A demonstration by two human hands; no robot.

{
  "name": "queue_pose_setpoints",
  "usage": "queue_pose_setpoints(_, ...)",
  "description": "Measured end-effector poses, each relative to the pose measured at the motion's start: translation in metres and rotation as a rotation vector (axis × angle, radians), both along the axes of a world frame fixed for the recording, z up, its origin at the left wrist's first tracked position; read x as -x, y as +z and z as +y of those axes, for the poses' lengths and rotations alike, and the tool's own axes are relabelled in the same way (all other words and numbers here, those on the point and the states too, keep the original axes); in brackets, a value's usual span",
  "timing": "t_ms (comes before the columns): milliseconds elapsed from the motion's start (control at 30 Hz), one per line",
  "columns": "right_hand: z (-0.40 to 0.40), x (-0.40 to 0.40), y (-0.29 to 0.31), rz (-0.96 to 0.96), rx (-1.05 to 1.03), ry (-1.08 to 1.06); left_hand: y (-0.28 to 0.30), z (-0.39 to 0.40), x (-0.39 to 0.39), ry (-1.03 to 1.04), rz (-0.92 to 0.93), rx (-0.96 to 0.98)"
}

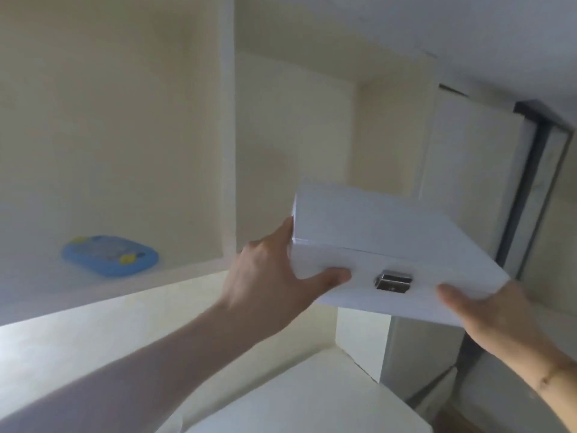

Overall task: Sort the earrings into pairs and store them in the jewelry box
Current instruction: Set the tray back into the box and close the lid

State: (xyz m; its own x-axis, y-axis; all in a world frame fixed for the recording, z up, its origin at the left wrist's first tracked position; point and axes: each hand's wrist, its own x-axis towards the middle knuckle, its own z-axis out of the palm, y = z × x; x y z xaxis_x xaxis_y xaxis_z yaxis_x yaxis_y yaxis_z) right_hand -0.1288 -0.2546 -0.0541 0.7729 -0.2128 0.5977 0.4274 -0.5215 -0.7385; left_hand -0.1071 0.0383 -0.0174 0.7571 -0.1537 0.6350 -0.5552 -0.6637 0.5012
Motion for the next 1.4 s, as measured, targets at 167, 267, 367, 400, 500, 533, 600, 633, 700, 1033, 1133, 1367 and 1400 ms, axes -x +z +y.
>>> queue_pose_setpoints(167, 0.02, -0.049, 0.03, -0.017, 0.148, 0.125, 0.009, 0.02, -0.014, 0.131, -0.013, -0.066)
queue_pose_setpoints(267, 0.027, -0.079, 0.037, 0.048, 0.229, 0.126, 0.005, 0.032, -0.022, 0.213, -0.022, -0.128)
queue_pose_setpoints(367, 0.03, -0.098, 0.041, 0.069, 0.209, 0.151, 0.01, 0.036, -0.019, 0.345, -0.092, -0.299)
queue_pose_setpoints(400, 0.033, -0.101, 0.043, 0.059, 0.192, 0.175, 0.015, 0.036, -0.017, 0.397, -0.107, -0.347)
queue_pose_setpoints(500, 0.039, -0.11, 0.052, 0.045, 0.2, 0.213, 0.029, 0.039, -0.015, 0.512, -0.161, -0.452)
queue_pose_setpoints(533, 0.04, -0.116, 0.053, 0.045, 0.199, 0.226, 0.033, 0.041, -0.017, 0.539, -0.234, -0.488)
queue_pose_setpoints(600, 0.042, -0.126, 0.056, 0.054, 0.22, 0.248, 0.036, 0.047, -0.026, 0.585, -0.441, -0.514)
queue_pose_setpoints(633, 0.044, -0.131, 0.056, 0.068, 0.231, 0.253, 0.036, 0.05, -0.031, 0.585, -0.523, -0.497)
queue_pose_setpoints(700, 0.051, -0.139, 0.054, 0.082, 0.241, 0.244, 0.033, 0.056, -0.041, 0.537, -0.643, -0.454)
queue_pose_setpoints(1033, 0.071, -0.158, 0.032, 0.01, 0.478, -0.249, 0.028, 0.044, -0.059, 0.331, -0.909, -0.884)
queue_pose_setpoints(1133, 0.076, -0.166, 0.034, 0.062, 0.549, -0.291, 0.026, 0.048, -0.063, 0.421, -0.845, -0.902)
queue_pose_setpoints(1367, 0.093, -0.178, 0.039, 0.159, 0.622, -0.367, 0.025, 0.049, -0.075, 0.522, -0.787, -0.945)
queue_pose_setpoints(1400, 0.094, -0.177, 0.039, 0.179, 0.613, -0.361, 0.025, 0.049, -0.075, 0.522, -0.78, -0.943)
